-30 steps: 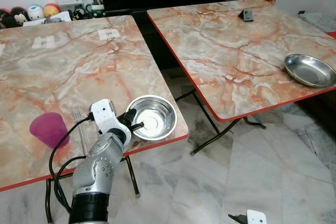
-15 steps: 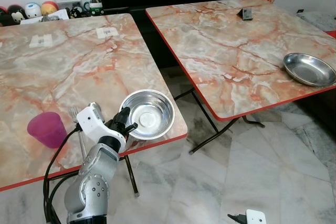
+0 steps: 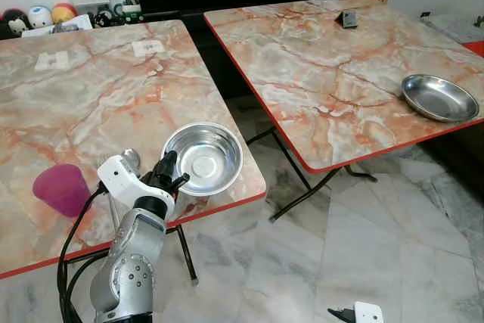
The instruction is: Setting the table
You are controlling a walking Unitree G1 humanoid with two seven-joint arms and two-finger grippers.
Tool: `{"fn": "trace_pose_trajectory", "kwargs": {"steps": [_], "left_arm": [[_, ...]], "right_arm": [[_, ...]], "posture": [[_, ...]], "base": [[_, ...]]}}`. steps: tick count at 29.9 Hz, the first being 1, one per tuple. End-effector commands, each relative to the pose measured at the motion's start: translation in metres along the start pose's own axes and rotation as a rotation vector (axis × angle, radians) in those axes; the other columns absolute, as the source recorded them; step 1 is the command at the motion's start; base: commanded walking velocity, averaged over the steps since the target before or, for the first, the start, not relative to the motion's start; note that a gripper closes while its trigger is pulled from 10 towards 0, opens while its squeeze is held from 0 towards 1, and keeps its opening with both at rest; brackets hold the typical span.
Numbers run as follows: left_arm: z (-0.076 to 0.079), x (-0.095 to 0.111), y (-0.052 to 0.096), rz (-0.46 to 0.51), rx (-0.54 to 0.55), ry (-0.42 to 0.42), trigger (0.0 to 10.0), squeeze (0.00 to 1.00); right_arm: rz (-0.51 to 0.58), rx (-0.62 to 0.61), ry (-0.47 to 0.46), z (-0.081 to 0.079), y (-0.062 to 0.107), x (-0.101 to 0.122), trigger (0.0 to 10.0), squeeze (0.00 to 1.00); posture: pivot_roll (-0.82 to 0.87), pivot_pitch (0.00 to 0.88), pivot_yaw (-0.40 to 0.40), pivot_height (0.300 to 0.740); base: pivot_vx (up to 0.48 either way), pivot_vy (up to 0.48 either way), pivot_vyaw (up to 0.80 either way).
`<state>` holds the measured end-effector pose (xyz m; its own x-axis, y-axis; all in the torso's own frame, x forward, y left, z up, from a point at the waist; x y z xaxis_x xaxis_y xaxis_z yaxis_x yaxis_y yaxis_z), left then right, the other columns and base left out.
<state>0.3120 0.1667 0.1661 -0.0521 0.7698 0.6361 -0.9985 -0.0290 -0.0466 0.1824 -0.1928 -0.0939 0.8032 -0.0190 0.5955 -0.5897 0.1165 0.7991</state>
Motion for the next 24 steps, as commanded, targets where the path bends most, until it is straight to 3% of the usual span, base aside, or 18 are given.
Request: {"fn": "trace_pose_trajectory", "kwargs": {"steps": [1, 11, 17, 24], "left_arm": [[0.008, 0.004, 0.0, 0.021, -0.025, -0.018, 10.0, 0.0], [0.016, -0.002, 0.001, -0.001, -0.076, -0.024, 10.0, 0.0], [0.029, -0.006, 0.003, -0.023, -0.155, -0.067, 10.0, 0.0], [0.035, -0.01, 0.004, -0.038, -0.188, -0.094, 10.0, 0.0]], "right_arm": [[-0.013, -0.007, 0.009, 0.002, 0.001, -0.006, 10.0, 0.0], [-0.004, -0.012, 0.012, 0.002, 0.001, -0.005, 10.0, 0.0], [0.0, -0.015, 0.008, 0.001, 0.001, -0.004, 10.0, 0.0], [0.001, -0.017, -0.005, 0.001, 0.001, -0.003, 10.0, 0.0]], "posture": [[0.12, 0.083, -0.047, 0.74], [0.12, 0.076, -0.048, 0.74], [0.12, 0.09, -0.051, 0.74], [0.12, 0.094, -0.053, 0.74]], "base": [[0.0, 0.0, 0.0], [0.0, 0.0, 0.65], [0.0, 0.0, 0.77], [0.0, 0.0, 0.12]]}}
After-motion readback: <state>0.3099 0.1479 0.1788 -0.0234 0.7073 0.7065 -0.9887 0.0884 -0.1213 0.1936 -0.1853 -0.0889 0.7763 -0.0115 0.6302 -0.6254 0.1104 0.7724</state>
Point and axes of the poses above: a point about 5 cm out from each wrist's last joint towards the gripper, its own y axis pointing back from the gripper into the wrist, its own x axis along the axis of the wrist's last joint, z = x × y, the point moved 1 cm from there along -y, pointing out of the wrist towards the gripper, and after that the axes turned 9 degrees about y, right-handed, at the moved point
